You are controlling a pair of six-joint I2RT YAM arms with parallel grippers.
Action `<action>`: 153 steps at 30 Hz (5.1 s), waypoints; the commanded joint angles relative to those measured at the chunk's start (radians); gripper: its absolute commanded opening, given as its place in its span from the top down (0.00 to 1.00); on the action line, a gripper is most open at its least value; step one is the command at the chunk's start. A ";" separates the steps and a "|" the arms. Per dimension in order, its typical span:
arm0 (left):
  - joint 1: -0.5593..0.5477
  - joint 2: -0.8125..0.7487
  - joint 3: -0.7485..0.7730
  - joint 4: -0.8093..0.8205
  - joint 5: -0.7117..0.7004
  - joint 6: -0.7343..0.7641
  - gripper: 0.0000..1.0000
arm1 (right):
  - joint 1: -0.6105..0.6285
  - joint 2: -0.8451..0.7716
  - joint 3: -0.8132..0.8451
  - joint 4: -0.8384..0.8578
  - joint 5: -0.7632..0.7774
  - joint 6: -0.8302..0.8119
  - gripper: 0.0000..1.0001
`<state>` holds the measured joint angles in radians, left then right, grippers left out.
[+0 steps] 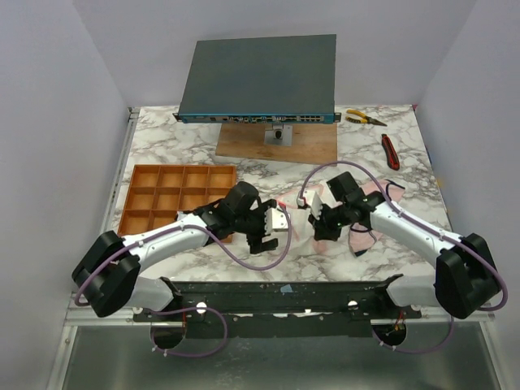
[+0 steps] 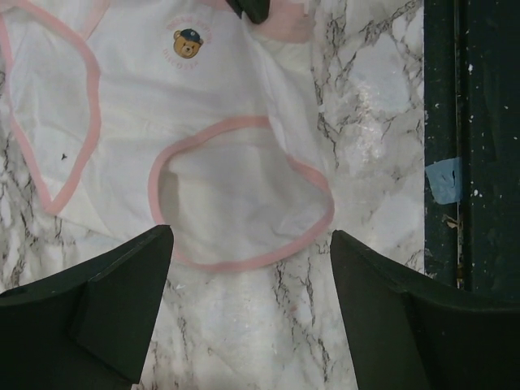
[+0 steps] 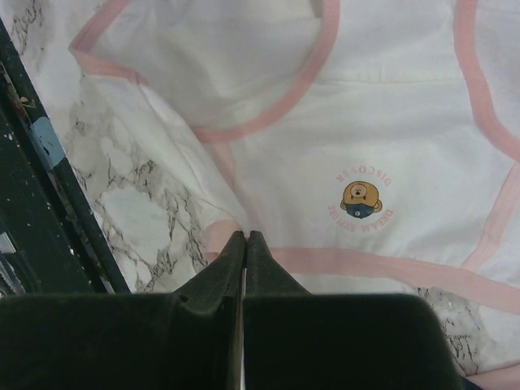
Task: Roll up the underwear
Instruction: Fold the underwear at the center of the board.
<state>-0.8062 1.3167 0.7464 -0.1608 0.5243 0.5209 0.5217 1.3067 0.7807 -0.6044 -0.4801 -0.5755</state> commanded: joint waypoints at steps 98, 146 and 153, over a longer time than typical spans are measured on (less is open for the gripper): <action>0.083 0.614 0.814 -0.323 -0.056 -0.016 1.00 | -0.216 -0.026 0.052 0.195 0.317 0.245 0.99; 0.070 0.807 0.960 -0.248 -0.367 -0.032 0.45 | -0.315 0.256 0.135 0.309 0.354 0.231 0.77; 0.070 0.767 0.949 -0.222 -0.356 -0.060 0.22 | -0.316 0.176 0.115 0.319 0.309 0.274 0.69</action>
<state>-0.7334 2.1391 1.7081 -0.4141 0.1825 0.4938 0.2138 1.5440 0.8871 -0.3134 -0.1432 -0.3401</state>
